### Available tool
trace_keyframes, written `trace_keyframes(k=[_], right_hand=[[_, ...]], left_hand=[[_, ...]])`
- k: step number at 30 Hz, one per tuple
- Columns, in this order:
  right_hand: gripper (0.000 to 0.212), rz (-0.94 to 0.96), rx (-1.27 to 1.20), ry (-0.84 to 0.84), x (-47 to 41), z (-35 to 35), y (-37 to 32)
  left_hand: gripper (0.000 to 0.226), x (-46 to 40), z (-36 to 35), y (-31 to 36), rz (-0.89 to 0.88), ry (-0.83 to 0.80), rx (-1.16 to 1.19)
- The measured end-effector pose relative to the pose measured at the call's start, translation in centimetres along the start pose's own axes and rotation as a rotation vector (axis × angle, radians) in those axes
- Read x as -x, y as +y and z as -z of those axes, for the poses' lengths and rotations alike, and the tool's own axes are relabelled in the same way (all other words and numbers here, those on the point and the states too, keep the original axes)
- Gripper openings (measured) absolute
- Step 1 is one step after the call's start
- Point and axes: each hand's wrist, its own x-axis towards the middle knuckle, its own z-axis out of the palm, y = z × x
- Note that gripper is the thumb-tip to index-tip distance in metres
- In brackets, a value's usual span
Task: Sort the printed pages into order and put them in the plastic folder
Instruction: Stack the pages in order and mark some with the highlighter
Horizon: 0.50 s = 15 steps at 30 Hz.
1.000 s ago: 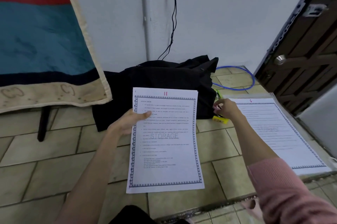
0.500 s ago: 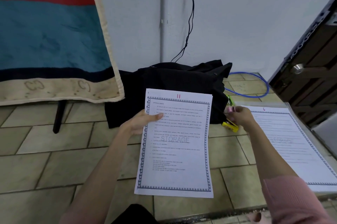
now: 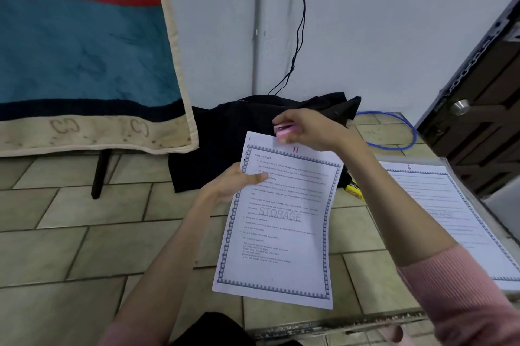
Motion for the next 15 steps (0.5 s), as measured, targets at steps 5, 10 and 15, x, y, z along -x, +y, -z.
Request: trace_keyframes(k=[5,10,15], right_hand=[[0.029,0.014,-0.055,-0.1,-0.3,-1.1,-1.8],[0.024,0.02,-0.129,-0.11,-0.2,-1.4,-2.7],[0.027,0.016,-0.11,-0.116,-0.3,-1.3,-3.2]], left_hand=[[0.023,0.3,-0.6,0.5,-0.047,0.001,-0.011],[0.024,0.6,-0.7,0.2,-0.057,0.002,-0.005],[0.029,0.6,-0.9,0.2,-0.056,-0.003,-0.006]])
